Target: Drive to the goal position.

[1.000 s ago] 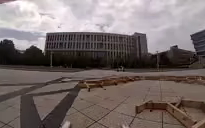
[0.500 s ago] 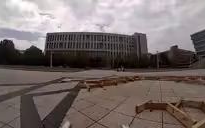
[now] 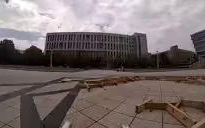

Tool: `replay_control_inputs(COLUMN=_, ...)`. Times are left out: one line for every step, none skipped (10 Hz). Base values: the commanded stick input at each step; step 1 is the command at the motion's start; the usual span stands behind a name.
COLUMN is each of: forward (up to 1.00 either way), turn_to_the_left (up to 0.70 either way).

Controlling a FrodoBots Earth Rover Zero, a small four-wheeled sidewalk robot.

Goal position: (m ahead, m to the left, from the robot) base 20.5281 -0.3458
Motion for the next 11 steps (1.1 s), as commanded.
replay_control_inputs(forward=0.06, turn_to_the_left=0.01)
replay_control_inputs(forward=0.06, turn_to_the_left=0.01)
replay_control_inputs(forward=0.06, turn_to_the_left=0.0)
replay_control_inputs(forward=0.06, turn_to_the_left=0.0)
replay_control_inputs(forward=0.06, turn_to_the_left=0.0)
replay_control_inputs(forward=0.06, turn_to_the_left=0.0)
replay_control_inputs(forward=0.09, turn_to_the_left=0.0)
replay_control_inputs(forward=0.1, turn_to_the_left=0.01)
replay_control_inputs(forward=0.04, turn_to_the_left=0.04)
replay_control_inputs(forward=0.04, turn_to_the_left=0.04)
replay_control_inputs(forward=0.04, turn_to_the_left=0.04)
